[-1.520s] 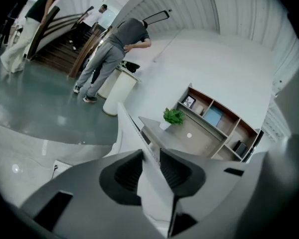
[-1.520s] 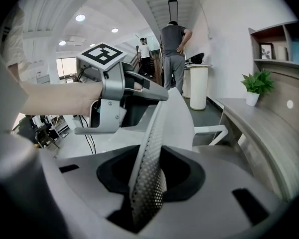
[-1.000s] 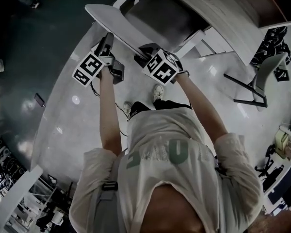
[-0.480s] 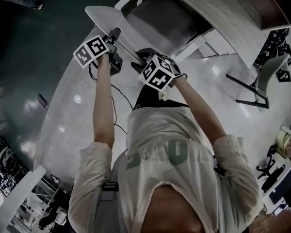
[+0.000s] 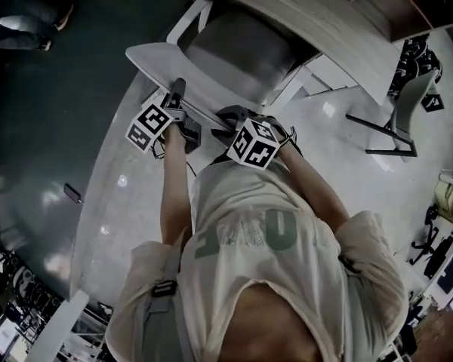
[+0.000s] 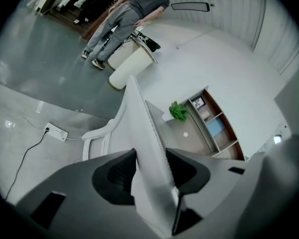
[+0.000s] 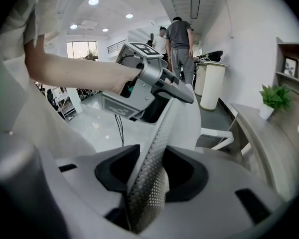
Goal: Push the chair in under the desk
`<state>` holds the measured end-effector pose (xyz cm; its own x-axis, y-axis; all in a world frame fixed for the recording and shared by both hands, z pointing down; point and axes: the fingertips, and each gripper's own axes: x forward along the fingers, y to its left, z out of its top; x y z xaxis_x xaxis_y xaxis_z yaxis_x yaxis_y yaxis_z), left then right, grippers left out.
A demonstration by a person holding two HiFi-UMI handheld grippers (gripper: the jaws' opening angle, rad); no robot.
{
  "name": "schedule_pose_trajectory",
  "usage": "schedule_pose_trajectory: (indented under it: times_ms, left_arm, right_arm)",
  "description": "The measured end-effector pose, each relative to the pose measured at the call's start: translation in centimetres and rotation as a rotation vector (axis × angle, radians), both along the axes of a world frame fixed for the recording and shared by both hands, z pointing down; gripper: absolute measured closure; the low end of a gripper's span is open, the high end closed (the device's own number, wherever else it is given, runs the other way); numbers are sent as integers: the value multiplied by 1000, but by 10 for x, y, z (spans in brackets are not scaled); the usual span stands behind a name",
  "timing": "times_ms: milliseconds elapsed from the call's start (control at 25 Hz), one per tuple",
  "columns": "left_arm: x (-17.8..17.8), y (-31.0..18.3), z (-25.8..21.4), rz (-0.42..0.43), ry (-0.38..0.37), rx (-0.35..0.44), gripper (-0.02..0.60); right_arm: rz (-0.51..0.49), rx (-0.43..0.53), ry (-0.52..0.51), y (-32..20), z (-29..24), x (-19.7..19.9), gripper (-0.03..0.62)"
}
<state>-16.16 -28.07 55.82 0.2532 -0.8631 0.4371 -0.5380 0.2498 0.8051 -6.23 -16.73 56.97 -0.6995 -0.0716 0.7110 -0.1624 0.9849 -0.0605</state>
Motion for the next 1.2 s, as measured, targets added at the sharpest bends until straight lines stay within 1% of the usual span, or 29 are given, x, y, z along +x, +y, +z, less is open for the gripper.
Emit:
schedule_pose_trajectory:
  times_ms: [120, 240, 360, 440, 560, 760, 920, 1200]
  left_arm:
    - [5, 2, 0, -4, 18, 4, 383]
    - [4, -7, 1, -15, 33, 9, 383]
    - [4, -21, 3, -26, 33, 5, 383]
    - [6, -33, 4, -31, 35, 8, 383]
    - [12, -52, 3, -15, 43, 8, 383]
    - [17, -80, 1, -20, 55, 22, 385]
    - [27, -98, 0, -2, 61, 22, 384]
    - [43, -127, 0, 22, 61, 23, 383]
  right_arm:
    - [13, -15, -19, 0, 0, 6, 438]
    - [22, -30, -37, -12, 0, 7, 441]
    - [30, -23, -32, -28, 2, 9, 446]
    - [53, -32, -46, -43, 2, 13, 456]
    - [101, -57, -81, -61, -1, 17, 459]
    - [118, -48, -57, -87, 0, 22, 459]
    - [130, -32, -39, -106, -1, 32, 462]
    - [122, 4, -1, -134, 0, 47, 465]
